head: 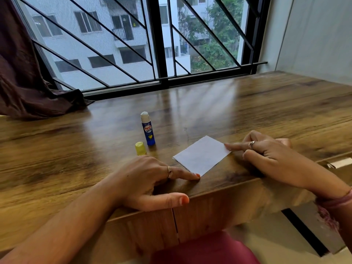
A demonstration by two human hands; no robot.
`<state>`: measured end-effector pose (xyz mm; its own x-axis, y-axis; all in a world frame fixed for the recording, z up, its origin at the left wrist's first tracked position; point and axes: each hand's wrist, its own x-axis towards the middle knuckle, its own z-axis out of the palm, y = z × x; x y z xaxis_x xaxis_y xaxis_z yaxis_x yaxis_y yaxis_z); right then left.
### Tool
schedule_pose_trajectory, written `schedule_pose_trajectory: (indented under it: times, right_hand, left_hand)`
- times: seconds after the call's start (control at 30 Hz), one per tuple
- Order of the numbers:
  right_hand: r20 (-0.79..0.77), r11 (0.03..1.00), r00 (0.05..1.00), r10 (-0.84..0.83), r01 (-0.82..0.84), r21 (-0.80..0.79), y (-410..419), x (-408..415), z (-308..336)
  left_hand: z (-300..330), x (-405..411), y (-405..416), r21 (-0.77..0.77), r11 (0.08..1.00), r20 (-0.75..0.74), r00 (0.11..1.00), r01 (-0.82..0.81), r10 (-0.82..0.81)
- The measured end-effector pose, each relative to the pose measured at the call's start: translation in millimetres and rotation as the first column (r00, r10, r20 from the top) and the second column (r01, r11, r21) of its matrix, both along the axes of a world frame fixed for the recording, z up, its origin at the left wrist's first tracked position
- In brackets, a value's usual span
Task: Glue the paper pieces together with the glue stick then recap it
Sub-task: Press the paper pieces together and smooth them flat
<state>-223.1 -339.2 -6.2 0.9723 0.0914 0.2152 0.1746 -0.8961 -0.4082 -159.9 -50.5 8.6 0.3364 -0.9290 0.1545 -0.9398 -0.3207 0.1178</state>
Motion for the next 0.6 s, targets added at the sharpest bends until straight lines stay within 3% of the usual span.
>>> schedule_pose_trajectory:
  times: [0.07,0.3,0.43,0.6]
  right_hand:
    - [-0.003,0.999,1.000,-0.008,0.008,0.036,-5,4,0]
    - [0.045,0.997,0.998,-0.044,0.047,-0.067,-3,7,-1]
    - [0.133,0.993,0.991,-0.004,0.019,-0.113,-1,0,-4]
    - [0.133,0.992,0.988,0.085,-0.071,-0.107,6,-10,-1]
  left_hand:
    - [1,-1,0,-0.005,1.000,-0.007,1.000,0.002,-0.002]
    - [4,-2,0,-0.064,0.998,-0.070,0.997,-0.023,0.018]
    - [4,3,5,-0.100,0.992,-0.050,0.996,-0.073,0.068]
    - [1,11,11,-0.145,0.969,0.049,0.977,-0.199,0.208]
